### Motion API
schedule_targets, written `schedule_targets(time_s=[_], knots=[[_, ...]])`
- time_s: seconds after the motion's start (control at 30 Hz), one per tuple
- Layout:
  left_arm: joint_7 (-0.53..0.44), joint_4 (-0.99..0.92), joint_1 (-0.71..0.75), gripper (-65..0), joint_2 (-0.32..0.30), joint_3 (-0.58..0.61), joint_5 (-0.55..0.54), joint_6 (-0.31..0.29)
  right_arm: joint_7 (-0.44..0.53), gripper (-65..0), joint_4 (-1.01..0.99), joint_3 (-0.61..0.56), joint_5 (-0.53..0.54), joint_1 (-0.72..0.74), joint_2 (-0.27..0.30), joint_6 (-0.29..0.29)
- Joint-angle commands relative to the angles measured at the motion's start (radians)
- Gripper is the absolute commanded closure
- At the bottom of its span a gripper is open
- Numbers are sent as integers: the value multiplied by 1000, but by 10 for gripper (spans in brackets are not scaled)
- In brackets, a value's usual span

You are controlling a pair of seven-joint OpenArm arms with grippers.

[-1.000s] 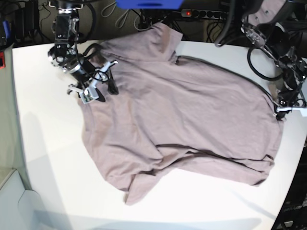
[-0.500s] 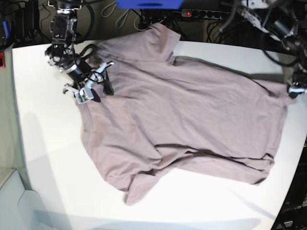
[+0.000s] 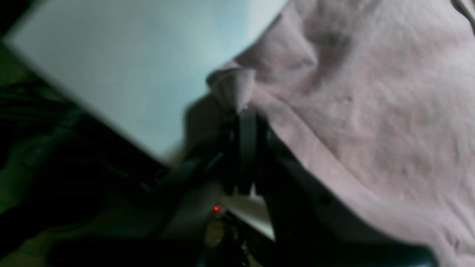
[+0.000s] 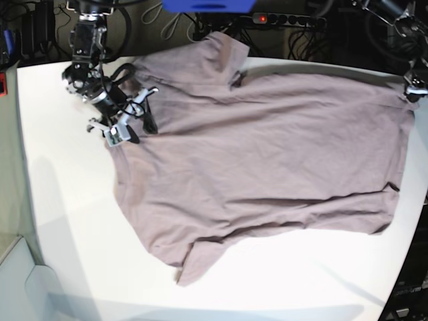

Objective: Layout the t-shirt on the table in an organized manner, then fold the t-shirt properly
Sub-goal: 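Pull the shirt with both grippers apart to stretch it flat, then drag the shirt edge with the right gripper along the table toward the hem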

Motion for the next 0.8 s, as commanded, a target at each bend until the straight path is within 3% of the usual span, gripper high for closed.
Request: schedule_targets(time_s=[0.0, 0.2, 0.3, 0.57, 0.77], knots=[[-16, 0, 0, -22, -24, -5, -15, -3, -166, -265, -20, 3, -105, -16, 7, -26], [-7, -1, 6, -251, -27, -10, -22, -7, -166, -265, -8, 3, -105, -19, 7, -26], [-7, 8, 37, -325, -31, -12, -38, -8, -166, -268, 58, 6, -105, -48, 7, -26], [-7, 172, 91, -408, -31, -13, -247, -8, -177, -271, 280, 7, -45, -109, -7, -26], [-6, 221, -11, -409, -15, 33, -290, 3, -271, -271, 362, 9, -40, -80, -7, -26]])
